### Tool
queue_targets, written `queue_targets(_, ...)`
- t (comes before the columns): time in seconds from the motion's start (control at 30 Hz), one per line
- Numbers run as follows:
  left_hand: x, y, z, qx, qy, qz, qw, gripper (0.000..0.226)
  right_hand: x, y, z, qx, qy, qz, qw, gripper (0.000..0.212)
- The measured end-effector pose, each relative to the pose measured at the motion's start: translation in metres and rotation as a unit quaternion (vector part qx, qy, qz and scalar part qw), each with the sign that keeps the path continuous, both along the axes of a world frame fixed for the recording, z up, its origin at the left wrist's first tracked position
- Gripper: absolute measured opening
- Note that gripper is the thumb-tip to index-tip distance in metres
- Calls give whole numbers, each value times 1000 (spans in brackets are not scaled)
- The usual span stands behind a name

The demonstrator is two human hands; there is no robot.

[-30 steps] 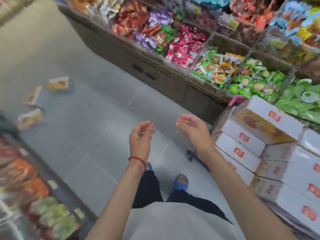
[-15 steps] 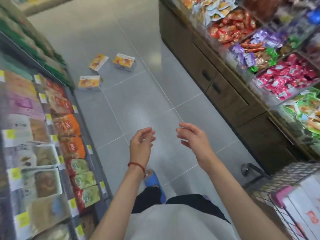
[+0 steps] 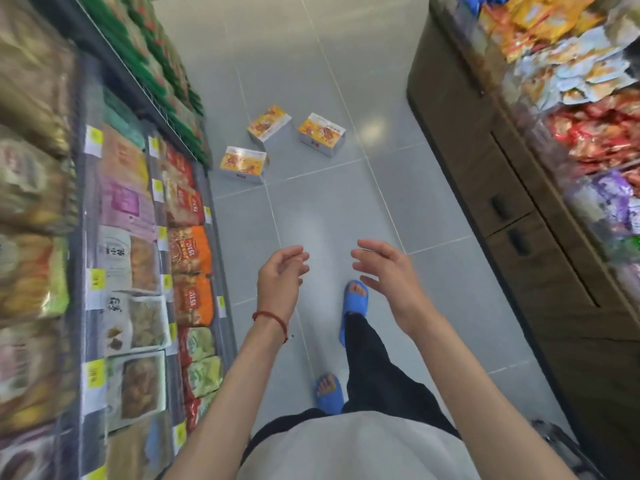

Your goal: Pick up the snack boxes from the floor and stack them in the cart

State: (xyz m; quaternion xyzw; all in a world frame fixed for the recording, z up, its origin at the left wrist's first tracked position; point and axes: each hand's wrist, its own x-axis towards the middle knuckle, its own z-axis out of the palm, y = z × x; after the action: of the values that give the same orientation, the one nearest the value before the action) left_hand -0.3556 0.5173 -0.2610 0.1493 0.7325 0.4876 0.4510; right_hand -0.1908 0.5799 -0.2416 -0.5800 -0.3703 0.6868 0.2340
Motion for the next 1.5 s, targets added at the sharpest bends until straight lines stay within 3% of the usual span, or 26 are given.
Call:
queue_targets(0.67,-209,266,-15,-21,-30,174,984,18,-229,316,-25,-25,-36,176,983,26)
queue_targets(1.17,-422,430,-50,-87,-44,118,988,17,-429,471,-54,-57,-52,46,996,25)
queue_targets(1.5,-496,524,-99,-154,-87,146,973,14,-505,585,-104,-102,-97,107,984,28)
